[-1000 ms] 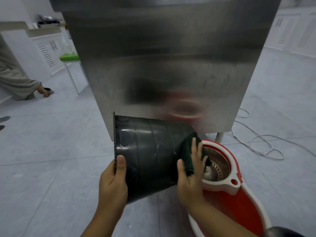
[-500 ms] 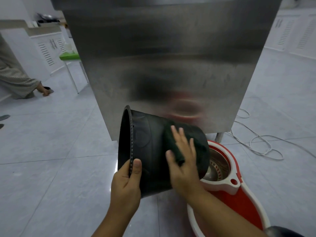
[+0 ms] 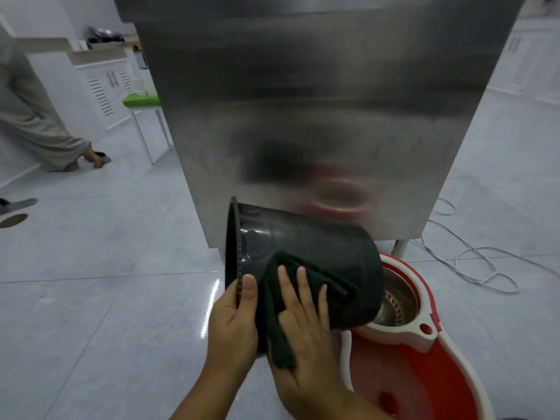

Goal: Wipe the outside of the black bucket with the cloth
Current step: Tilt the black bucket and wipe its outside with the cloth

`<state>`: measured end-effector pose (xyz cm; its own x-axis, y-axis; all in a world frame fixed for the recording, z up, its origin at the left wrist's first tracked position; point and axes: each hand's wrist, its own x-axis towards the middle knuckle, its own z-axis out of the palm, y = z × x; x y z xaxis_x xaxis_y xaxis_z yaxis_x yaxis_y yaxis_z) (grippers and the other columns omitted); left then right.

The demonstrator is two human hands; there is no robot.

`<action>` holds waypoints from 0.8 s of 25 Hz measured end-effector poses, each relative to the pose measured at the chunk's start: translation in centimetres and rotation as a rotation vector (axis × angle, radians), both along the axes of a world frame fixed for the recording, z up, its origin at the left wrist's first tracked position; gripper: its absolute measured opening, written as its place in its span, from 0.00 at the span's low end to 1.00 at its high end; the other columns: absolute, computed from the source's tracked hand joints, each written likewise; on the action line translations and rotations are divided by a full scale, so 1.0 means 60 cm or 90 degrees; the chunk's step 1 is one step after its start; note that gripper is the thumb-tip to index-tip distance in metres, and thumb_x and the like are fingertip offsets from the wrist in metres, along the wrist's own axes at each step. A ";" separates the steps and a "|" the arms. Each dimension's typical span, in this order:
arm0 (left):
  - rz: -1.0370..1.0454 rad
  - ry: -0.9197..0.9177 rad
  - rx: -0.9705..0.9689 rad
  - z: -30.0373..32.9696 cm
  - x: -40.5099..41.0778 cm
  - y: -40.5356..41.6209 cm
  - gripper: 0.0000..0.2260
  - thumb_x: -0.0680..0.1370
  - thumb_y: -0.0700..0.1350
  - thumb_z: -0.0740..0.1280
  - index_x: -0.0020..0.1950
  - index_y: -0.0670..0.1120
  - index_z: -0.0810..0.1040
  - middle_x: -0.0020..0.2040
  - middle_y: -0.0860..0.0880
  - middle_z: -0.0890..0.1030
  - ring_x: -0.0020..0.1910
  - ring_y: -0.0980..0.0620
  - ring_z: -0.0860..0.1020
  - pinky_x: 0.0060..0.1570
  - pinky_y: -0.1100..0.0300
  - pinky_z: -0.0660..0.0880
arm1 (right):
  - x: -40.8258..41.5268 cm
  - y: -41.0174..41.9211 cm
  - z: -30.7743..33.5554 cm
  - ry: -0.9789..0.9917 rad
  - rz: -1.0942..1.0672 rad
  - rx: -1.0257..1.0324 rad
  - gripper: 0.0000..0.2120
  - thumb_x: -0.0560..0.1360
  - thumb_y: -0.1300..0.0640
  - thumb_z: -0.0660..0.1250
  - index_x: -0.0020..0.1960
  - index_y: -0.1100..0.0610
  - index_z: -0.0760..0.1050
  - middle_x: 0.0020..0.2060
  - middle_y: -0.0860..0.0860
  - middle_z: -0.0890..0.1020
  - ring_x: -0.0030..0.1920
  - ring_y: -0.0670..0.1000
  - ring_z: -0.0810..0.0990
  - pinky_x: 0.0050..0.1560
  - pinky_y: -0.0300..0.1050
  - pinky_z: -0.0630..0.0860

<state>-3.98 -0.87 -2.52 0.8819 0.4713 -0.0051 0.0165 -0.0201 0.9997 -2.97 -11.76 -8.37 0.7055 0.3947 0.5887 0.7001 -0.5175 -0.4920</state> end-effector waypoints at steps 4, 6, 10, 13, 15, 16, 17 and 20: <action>-0.021 -0.042 0.058 0.006 -0.011 -0.005 0.23 0.69 0.64 0.57 0.37 0.46 0.79 0.33 0.46 0.82 0.32 0.59 0.79 0.33 0.64 0.78 | 0.050 -0.029 0.055 0.095 -0.056 0.189 0.22 0.78 0.50 0.57 0.70 0.38 0.65 0.78 0.40 0.60 0.80 0.45 0.49 0.78 0.50 0.37; -0.012 -0.043 0.077 0.010 -0.018 -0.001 0.22 0.69 0.62 0.57 0.35 0.45 0.77 0.30 0.46 0.80 0.31 0.59 0.78 0.31 0.68 0.75 | 0.091 -0.063 0.062 0.250 -0.159 0.297 0.23 0.76 0.44 0.58 0.68 0.28 0.60 0.77 0.38 0.59 0.79 0.46 0.48 0.78 0.58 0.41; -0.023 -0.051 0.102 0.015 -0.022 0.006 0.18 0.69 0.60 0.56 0.34 0.48 0.76 0.29 0.55 0.80 0.32 0.61 0.78 0.30 0.71 0.74 | 0.139 -0.113 0.043 0.527 -0.282 0.493 0.21 0.79 0.43 0.59 0.71 0.43 0.67 0.68 0.53 0.74 0.70 0.61 0.69 0.70 0.67 0.64; -0.050 -0.074 0.150 0.011 -0.027 0.008 0.20 0.72 0.62 0.56 0.34 0.49 0.76 0.33 0.51 0.81 0.34 0.55 0.79 0.30 0.68 0.75 | 0.149 -0.130 0.037 0.670 -0.343 0.618 0.24 0.75 0.42 0.61 0.68 0.50 0.71 0.62 0.55 0.78 0.62 0.63 0.76 0.65 0.67 0.71; -0.124 -0.108 0.200 0.015 -0.031 0.016 0.21 0.72 0.67 0.59 0.37 0.52 0.80 0.36 0.45 0.80 0.34 0.49 0.78 0.30 0.64 0.74 | 0.150 -0.141 0.036 0.691 -0.331 0.734 0.22 0.74 0.44 0.63 0.65 0.51 0.74 0.59 0.56 0.80 0.58 0.62 0.78 0.60 0.64 0.75; -0.175 -0.112 0.205 0.024 -0.032 0.022 0.19 0.69 0.70 0.61 0.40 0.56 0.81 0.37 0.45 0.81 0.35 0.49 0.79 0.32 0.63 0.76 | 0.148 -0.144 0.037 0.689 -0.315 0.782 0.20 0.75 0.46 0.64 0.64 0.52 0.75 0.57 0.56 0.81 0.56 0.61 0.78 0.57 0.61 0.76; -0.207 -0.110 0.184 0.032 -0.030 0.029 0.19 0.66 0.71 0.63 0.43 0.58 0.81 0.40 0.48 0.83 0.38 0.52 0.81 0.34 0.65 0.78 | 0.145 -0.143 0.040 0.694 -0.296 0.812 0.19 0.75 0.46 0.64 0.62 0.53 0.76 0.55 0.56 0.81 0.55 0.61 0.79 0.54 0.59 0.77; -0.154 -0.083 0.062 0.039 -0.022 0.039 0.16 0.68 0.64 0.67 0.50 0.57 0.79 0.48 0.62 0.85 0.47 0.63 0.82 0.41 0.71 0.78 | 0.125 -0.119 0.026 0.685 -0.296 0.760 0.21 0.73 0.44 0.67 0.62 0.54 0.78 0.55 0.56 0.83 0.56 0.62 0.79 0.59 0.62 0.76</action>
